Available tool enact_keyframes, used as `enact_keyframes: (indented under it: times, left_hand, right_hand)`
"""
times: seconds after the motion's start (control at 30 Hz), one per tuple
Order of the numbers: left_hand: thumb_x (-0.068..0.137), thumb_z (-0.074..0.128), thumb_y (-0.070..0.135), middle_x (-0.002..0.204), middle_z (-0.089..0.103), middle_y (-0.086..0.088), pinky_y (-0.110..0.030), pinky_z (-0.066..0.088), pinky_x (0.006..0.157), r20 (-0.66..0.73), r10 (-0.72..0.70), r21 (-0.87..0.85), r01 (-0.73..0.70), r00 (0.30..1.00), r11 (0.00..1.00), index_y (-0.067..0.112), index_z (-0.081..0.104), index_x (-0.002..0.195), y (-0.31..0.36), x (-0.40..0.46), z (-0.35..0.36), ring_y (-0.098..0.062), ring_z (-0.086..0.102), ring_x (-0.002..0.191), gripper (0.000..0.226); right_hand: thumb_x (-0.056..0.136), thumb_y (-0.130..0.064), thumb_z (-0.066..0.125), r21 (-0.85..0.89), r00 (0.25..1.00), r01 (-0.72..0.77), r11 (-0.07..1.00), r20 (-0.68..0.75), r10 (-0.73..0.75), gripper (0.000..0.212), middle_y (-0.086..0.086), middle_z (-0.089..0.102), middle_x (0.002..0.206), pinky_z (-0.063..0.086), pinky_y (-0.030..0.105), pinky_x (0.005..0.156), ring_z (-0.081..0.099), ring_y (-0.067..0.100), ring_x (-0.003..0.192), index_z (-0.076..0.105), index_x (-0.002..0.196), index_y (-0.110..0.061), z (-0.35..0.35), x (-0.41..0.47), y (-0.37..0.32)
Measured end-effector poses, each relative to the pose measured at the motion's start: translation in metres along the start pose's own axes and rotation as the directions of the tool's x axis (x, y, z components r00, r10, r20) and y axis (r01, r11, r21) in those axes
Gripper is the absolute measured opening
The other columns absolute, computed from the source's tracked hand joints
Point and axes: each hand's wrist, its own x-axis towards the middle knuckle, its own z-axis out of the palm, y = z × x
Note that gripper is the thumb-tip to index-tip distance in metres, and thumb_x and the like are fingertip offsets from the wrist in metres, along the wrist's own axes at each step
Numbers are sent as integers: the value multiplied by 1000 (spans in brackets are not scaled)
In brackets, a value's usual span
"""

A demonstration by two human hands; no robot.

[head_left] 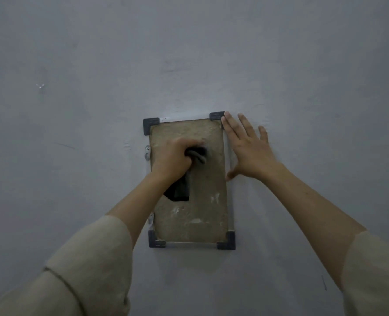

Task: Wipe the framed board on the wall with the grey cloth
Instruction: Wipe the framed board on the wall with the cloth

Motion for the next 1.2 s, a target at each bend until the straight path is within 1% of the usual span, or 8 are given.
enact_keyframes:
  times: [0.07,0.27,0.43,0.53,0.67,0.9,1.07,1.2]
  left_hand:
    - [71,50,-12,112,69,-7,-31,48,91,116,39,46,-45,992,998,16,65,113,-2,-5,0,-22,61,106,53]
    - [75,49,-7,105,71,-8,-29,49,88,-347,-273,-23,283,897,959,20,67,111,-10,-13,0,-24,64,96,49]
    - [70,50,-13,109,70,-10,-27,48,90,61,-2,24,1,998,1000,12,66,111,1,-27,6,-23,63,102,51]
    - [71,52,-10,100,73,-5,-11,42,81,-182,-95,-25,92,979,995,16,70,105,-5,-20,-7,-17,66,95,46]
    - [72,49,-5,101,73,-7,-20,44,77,-451,-348,-60,361,822,930,23,71,103,-23,-14,-20,-22,64,94,47]
    - [70,51,-12,110,69,-10,-24,44,90,-34,-34,78,37,999,996,14,66,111,-30,-40,-6,-25,65,101,51]
    - [72,50,-8,106,70,-12,-30,47,86,-346,-312,-22,324,885,946,16,66,113,-33,-39,-4,-28,64,96,50]
    - [68,51,-12,108,70,-13,-33,49,90,-101,-65,53,70,993,996,12,66,112,-29,-55,0,-28,66,98,52]
  right_hand:
    - [51,-56,81,-15,1000,-13,1000,4,13,143,-4,-23,154,5,58,112,-20,22,141,-19,145,-17,-1,0,-3]
    - [49,-55,83,-46,999,-26,999,33,28,146,-3,-27,153,2,58,111,-24,23,140,-21,144,-15,0,-4,-7]
    - [47,-51,85,-32,998,-45,998,34,46,149,-1,-27,153,4,60,111,-23,24,140,-20,144,-13,1,-5,-12]
    - [45,-54,85,-47,999,-42,998,29,43,150,-2,-26,153,5,60,111,-21,24,141,-20,144,-14,1,-5,-11]
    - [46,-53,85,-39,999,-41,998,28,42,149,-2,-26,154,4,59,111,-21,24,141,-21,144,-15,1,-6,-11]
    - [47,-51,85,-40,998,-49,998,37,51,148,-2,-27,153,5,58,111,-21,24,141,-20,144,-14,-1,-6,-13]
    - [47,-50,86,-27,998,-53,998,39,54,148,-3,-26,153,5,58,112,-20,23,141,-20,144,-15,-1,-6,-13]
    - [47,-49,86,-23,998,-52,998,42,53,148,-3,-26,154,6,59,111,-19,24,142,-20,144,-15,-1,-6,-14]
